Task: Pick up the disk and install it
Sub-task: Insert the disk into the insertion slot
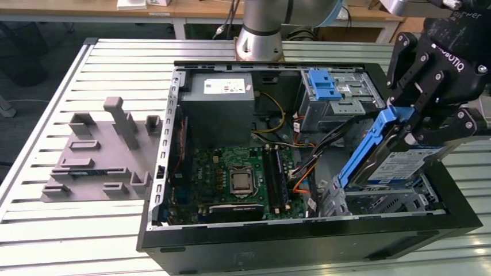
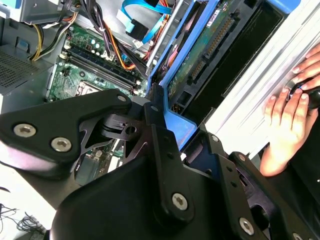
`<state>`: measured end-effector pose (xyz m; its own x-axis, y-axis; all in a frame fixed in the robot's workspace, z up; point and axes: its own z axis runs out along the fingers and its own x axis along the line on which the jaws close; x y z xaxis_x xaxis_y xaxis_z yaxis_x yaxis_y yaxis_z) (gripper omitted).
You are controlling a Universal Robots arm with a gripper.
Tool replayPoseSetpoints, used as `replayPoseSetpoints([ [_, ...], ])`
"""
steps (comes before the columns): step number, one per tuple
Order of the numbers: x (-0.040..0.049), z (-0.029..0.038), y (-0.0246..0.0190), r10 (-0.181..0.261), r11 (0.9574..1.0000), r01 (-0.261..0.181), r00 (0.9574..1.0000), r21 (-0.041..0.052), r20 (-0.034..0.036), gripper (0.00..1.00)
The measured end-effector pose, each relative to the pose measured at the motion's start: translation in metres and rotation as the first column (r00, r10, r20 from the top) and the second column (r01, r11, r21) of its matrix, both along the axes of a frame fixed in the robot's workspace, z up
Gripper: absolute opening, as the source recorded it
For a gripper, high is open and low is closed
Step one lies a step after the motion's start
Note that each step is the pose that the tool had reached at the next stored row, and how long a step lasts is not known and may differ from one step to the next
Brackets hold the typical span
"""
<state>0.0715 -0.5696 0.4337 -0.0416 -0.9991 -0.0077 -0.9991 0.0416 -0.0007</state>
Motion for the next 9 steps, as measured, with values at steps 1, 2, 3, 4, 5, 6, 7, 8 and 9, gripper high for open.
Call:
replayPoseSetpoints([
  [1,0.0000,-0.0002,0.0000,0.000,1.0000,0.000,1.0000,0.0000,0.0000,0.37],
  [2,0.0000,-0.0004,0.0000,0.000,1.0000,0.000,1.0000,0.0001,0.0000,0.37],
  [3,0.0000,-0.0005,0.0000,0.000,1.0000,0.000,1.0000,0.0001,0.0000,0.37],
  [4,0.0000,-0.0007,0.0000,0.000,1.0000,0.000,1.0000,0.0001,0.0000,0.37],
  [5,0.0000,-0.0010,0.0000,0.000,1.0000,0.000,1.0000,0.0001,0.0000,0.37],
  [6,0.0000,-0.0012,0.0000,0.000,1.0000,0.000,1.0000,0.0001,0.0000,0.37],
  [7,0.0000,-0.0016,0.0000,0.000,1.0000,0.000,1.0000,0.0002,0.0000,0.37],
  [8,0.0000,-0.0018,0.0000,0.000,1.0000,0.000,1.0000,0.0000,0.0000,0.37],
  [9,0.0000,-0.0021,0.0000,0.000,1.0000,0.000,1.0000,0.0001,0.0000,0.37],
])
